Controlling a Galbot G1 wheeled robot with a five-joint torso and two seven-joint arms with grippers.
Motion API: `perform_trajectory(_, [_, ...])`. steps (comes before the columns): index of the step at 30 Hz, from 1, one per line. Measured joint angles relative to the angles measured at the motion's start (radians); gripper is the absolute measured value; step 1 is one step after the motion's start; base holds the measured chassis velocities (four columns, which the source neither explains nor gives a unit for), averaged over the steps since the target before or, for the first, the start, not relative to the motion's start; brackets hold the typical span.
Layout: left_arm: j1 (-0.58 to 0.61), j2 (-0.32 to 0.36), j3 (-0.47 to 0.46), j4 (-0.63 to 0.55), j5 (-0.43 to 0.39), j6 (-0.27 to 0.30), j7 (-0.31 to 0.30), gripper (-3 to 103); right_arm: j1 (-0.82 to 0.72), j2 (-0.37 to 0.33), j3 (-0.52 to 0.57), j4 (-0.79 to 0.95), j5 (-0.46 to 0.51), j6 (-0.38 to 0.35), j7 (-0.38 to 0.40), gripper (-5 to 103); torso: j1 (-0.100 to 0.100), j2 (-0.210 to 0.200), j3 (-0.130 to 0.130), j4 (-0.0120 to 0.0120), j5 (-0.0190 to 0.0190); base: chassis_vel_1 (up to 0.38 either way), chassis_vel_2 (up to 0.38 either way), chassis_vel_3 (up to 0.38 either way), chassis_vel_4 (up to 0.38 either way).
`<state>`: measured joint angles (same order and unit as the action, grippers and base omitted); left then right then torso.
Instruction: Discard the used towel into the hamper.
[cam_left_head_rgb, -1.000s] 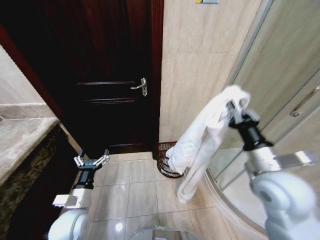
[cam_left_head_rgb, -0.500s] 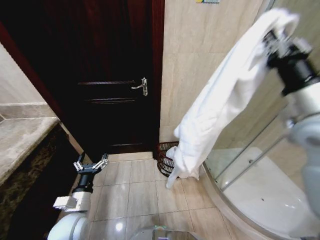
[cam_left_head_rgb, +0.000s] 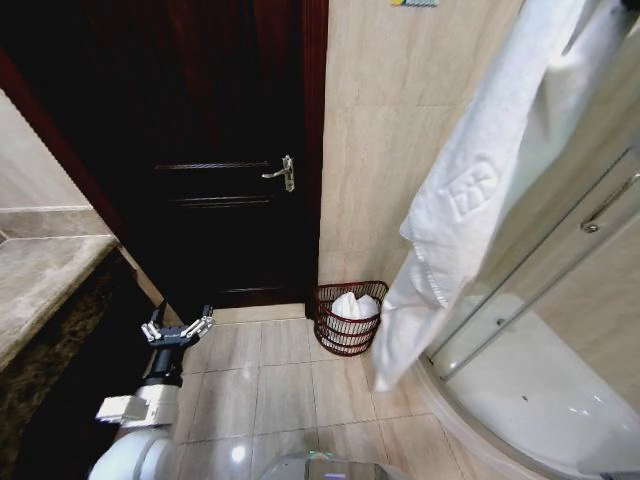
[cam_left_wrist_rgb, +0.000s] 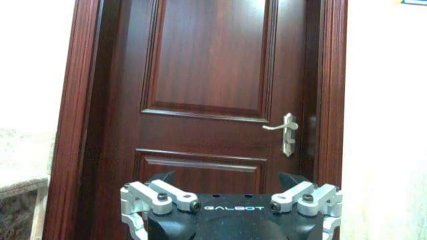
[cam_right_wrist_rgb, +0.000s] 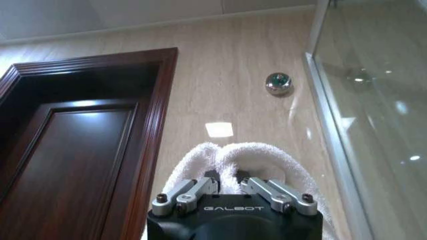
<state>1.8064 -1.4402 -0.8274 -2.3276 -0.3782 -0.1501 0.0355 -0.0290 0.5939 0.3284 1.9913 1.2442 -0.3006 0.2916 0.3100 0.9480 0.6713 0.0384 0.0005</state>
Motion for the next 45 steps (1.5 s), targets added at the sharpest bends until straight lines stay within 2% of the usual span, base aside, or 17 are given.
perform_trajectory(5, [-0.006,0.0,-0.009,0.006,-0.017,0.0,0.0,100,0.215,0.058,-0.168,-0.138,-0.008,0.008,0.01,13,0.0,0.0,0.0,0.0003,-0.001,0.0,0.0,0.0,0.0])
perform_trajectory(14, [-0.01,0.004,-0.019,0.008,-0.043,-0.003,0.0,100,0.438,0.14,-0.312,-0.385,-0.055,-0.014,-0.033,13,0.0,0.0,0.0,0.0002,-0.0007,0.0,0.0,0.0,0.0])
perform_trajectory(18, [-0.007,0.003,-0.024,0.001,-0.055,-0.011,-0.001,100,0.537,0.223,-0.419,-0.551,-0.112,0.019,-0.049,13,0.0,0.0,0.0,0.0001,-0.0004,0.0,0.0,0.0,0.0])
perform_trajectory(19, [-0.007,0.003,-0.024,0.001,-0.055,-0.011,-0.001,100,0.537,0.223,-0.419,-0.551,-0.112,0.019,-0.049,13,0.0,0.0,0.0,0.0001,-0.0004,0.0,0.0,0.0,0.0])
perform_trajectory(23, [-0.005,0.002,-0.027,-0.009,-0.058,-0.016,-0.001,100,0.583,0.335,-0.466,-0.691,-0.164,0.068,-0.054,13,0.0,-0.001,0.0,0.0006,-0.0007,0.0,0.0,0.0,0.0])
perform_trajectory(24, [-0.005,0.002,-0.027,-0.009,-0.058,-0.016,-0.001,100,0.583,0.335,-0.466,-0.691,-0.164,0.068,-0.054,13,0.0,-0.001,0.0,0.0006,-0.0007,0.0,0.0,0.0,0.0])
perform_trajectory(30, [0.003,-0.003,-0.031,-0.03,-0.06,-0.017,-0.002,100,0.657,0.464,-0.474,-0.842,-0.222,0.09,-0.071,13,0.0,-0.001,-0.001,0.0004,-0.001,0.0,0.0,0.0,0.0])
perform_trajectory(34, [0.006,-0.011,-0.033,-0.037,-0.06,-0.019,-0.002,100,0.703,0.513,-0.478,-0.919,-0.256,0.096,-0.091,13,0.0,-0.001,-0.001,0.0004,-0.0007,0.0,0.0,0.0,0.0])
perform_trajectory(45, [0.015,-0.034,-0.027,-0.051,-0.049,-0.031,0.001,100,0.744,0.549,-0.507,-1.041,-0.285,0.122,-0.144,13,0.0,-0.001,0.0,0.0001,0.0004,0.0,0.0,0.0,0.0])
